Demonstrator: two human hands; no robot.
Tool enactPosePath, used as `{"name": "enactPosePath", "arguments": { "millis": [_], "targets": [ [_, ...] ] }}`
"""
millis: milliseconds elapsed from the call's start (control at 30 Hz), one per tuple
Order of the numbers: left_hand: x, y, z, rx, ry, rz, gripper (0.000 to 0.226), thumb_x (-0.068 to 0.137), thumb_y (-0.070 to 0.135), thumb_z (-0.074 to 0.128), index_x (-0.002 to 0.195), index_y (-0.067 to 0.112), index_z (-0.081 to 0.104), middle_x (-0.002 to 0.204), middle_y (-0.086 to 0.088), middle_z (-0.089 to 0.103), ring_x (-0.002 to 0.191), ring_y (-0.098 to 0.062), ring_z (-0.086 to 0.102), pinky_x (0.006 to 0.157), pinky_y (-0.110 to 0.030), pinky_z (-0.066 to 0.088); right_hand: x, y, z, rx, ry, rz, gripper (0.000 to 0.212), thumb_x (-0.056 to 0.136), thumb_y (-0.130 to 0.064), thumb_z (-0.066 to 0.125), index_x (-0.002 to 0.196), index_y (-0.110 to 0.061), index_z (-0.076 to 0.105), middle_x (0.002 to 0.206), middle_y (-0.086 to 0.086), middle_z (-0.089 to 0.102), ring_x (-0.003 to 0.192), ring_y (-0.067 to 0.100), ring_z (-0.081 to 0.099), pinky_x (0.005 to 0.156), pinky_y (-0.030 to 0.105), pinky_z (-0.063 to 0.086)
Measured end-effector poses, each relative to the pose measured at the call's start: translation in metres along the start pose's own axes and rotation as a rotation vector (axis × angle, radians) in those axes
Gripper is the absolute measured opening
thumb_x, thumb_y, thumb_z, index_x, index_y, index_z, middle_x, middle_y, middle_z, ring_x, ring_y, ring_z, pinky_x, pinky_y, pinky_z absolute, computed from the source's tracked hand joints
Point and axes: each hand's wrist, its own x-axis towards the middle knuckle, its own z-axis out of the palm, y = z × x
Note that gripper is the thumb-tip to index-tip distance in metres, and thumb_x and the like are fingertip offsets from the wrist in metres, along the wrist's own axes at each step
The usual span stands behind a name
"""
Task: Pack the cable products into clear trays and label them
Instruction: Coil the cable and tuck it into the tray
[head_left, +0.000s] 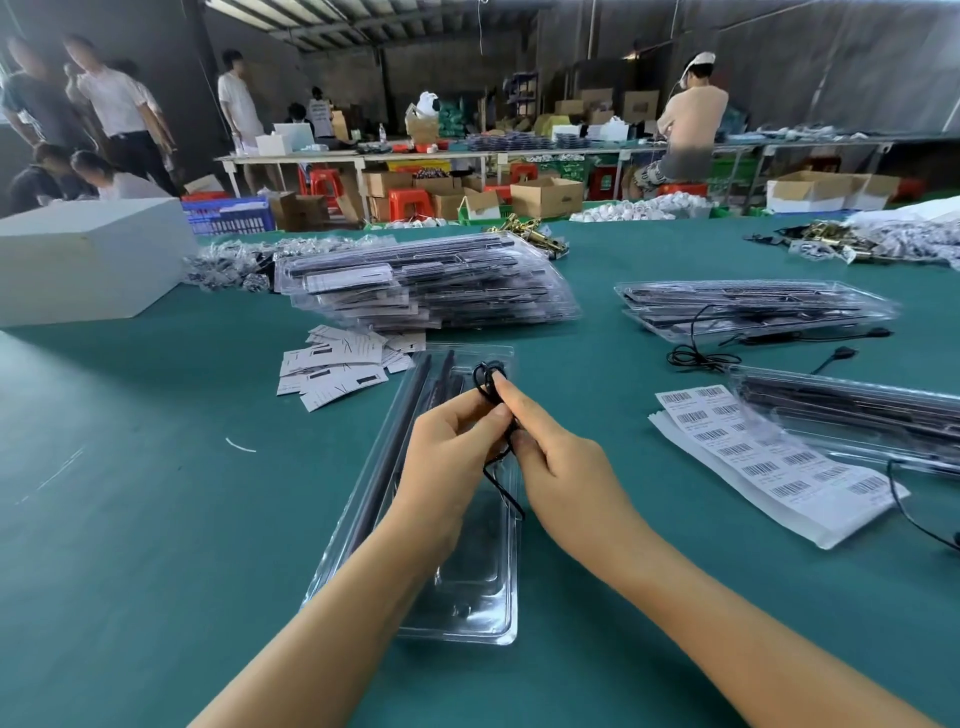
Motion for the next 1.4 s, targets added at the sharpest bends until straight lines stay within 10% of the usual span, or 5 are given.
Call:
{"name": "enactPosePath", "arguments": {
  "millis": [167, 267, 500, 900, 1400],
  "targets": [
    [0.001, -0.005, -0.001, 0.005, 0.055, -0.003, 0.013, 0.093, 0.010, 0.060, 0.094, 0.009, 0.074, 0.094, -0.016, 0.073, 0.092, -0.033, 0.069, 0.090, -0.044, 0.055, 0.003, 0.003, -0.002, 0.028, -0.027, 0.015, 0.055, 0.100, -0.016, 0.043, 0.137, -0.056, 0.033, 0.095, -0.012, 0.070, 0.071, 0.003, 0.060, 0.068, 0.016, 0.047],
    [0.001, -0.005, 0.000, -0.012, 0.091, -0.009, 0.016, 0.094, 0.005, 0.057, 0.095, 0.008, 0.073, 0.092, -0.015, 0.073, 0.087, -0.026, 0.069, 0.085, -0.038, 0.057, 0.003, 0.002, -0.002, 0.062, -0.061, 0.008, 0.056, 0.098, -0.013, 0.048, 0.140, -0.047, 0.036, 0.060, -0.030, 0.055, 0.061, -0.008, 0.053, 0.062, 0.006, 0.040],
    [0.013, 0.008, -0.016, -0.286, 0.205, -0.059, 0.020, 0.096, 0.000, 0.050, 0.085, 0.005, 0.065, 0.082, -0.005, 0.072, 0.086, -0.023, 0.069, 0.086, -0.036, 0.056, 0.004, 0.000, -0.003, 0.386, -0.022, 0.174, 0.007, 0.094, -0.018, 0.058, 0.099, -0.018, 0.052, 0.062, -0.007, 0.062, 0.049, 0.007, 0.051, 0.052, 0.015, 0.041],
    [0.016, 0.016, -0.017, -0.694, 0.137, -0.330, 0.016, 0.098, -0.006, 0.038, 0.092, -0.004, 0.053, 0.076, -0.011, 0.068, 0.061, -0.019, 0.068, 0.058, -0.030, 0.059, 0.016, 0.006, -0.026, 0.776, -0.068, 0.413, 0.013, 0.079, 0.000, 0.071, 0.079, -0.013, 0.072, 0.071, -0.001, 0.067, 0.067, 0.007, 0.060, 0.062, 0.016, 0.048],
    [0.010, 0.017, -0.021, -0.048, -0.088, -0.150, 0.022, 0.098, 0.004, 0.046, 0.097, 0.004, 0.068, 0.086, -0.006, 0.074, 0.074, -0.012, 0.068, 0.070, -0.025, 0.058, 0.008, 0.002, -0.022, 0.242, 0.027, -0.081, 0.031, 0.078, 0.002, 0.074, 0.087, -0.025, 0.061, 0.085, -0.013, 0.066, 0.076, 0.006, 0.063, 0.076, 0.017, 0.050]
  ]
}}
